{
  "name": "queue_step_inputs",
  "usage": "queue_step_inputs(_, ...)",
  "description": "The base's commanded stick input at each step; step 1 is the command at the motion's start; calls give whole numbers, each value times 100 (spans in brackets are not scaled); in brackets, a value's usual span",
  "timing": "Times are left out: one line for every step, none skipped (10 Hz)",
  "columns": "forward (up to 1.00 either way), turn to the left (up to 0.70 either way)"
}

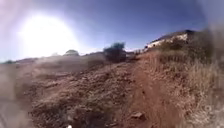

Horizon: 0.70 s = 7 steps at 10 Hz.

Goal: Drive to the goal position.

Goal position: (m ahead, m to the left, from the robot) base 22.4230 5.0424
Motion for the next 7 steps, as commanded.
queue_step_inputs(50,0)
queue_step_inputs(50,-10)
queue_step_inputs(50,-45)
queue_step_inputs(50,-17)
queue_step_inputs(50,0)
queue_step_inputs(50,0)
queue_step_inputs(50,0)
